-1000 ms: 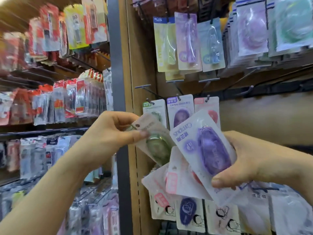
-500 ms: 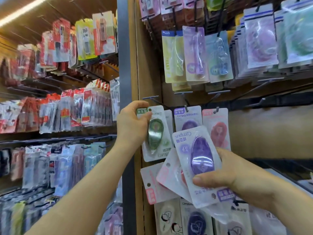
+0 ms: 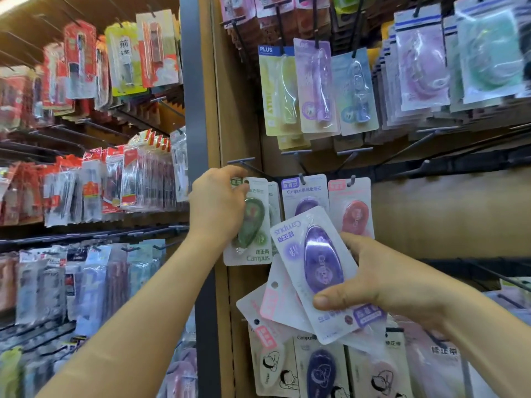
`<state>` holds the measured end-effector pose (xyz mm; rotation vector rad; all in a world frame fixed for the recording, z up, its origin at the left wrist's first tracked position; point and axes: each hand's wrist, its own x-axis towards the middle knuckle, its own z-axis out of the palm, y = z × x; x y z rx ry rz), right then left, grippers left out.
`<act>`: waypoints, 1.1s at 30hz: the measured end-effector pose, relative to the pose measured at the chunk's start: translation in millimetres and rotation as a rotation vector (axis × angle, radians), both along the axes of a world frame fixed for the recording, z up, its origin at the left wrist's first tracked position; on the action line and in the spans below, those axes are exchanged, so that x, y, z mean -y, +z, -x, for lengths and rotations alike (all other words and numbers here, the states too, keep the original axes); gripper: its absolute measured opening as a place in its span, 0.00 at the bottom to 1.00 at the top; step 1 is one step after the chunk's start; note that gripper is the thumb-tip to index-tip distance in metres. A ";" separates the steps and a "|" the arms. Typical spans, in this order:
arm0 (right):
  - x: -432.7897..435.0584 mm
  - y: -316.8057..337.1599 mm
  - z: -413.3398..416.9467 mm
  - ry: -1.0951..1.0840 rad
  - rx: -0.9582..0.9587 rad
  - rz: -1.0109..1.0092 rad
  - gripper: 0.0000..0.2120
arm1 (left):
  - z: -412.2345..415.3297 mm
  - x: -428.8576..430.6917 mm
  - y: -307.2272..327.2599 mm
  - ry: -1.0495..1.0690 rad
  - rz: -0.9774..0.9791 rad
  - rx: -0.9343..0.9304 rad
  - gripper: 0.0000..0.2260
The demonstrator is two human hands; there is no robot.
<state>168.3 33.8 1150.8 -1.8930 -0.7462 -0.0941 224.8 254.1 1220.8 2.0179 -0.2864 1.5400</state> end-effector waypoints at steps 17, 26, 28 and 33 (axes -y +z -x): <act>-18.2 16.0 -8.1 0.059 0.002 -0.038 0.37 | -12.0 10.6 -0.3 0.314 -0.254 -0.064 0.11; 2.9 -0.7 -18.4 0.103 -0.115 -0.222 0.22 | -21.5 -9.9 -18.4 0.497 -0.556 0.299 0.19; 6.0 -4.1 -22.2 0.106 -0.125 -0.266 0.18 | -23.9 -11.5 -19.1 0.472 -0.579 0.312 0.20; 5.2 -9.6 -23.7 0.093 -0.112 -0.336 0.18 | -22.8 -10.8 -18.5 0.577 -0.708 0.171 0.10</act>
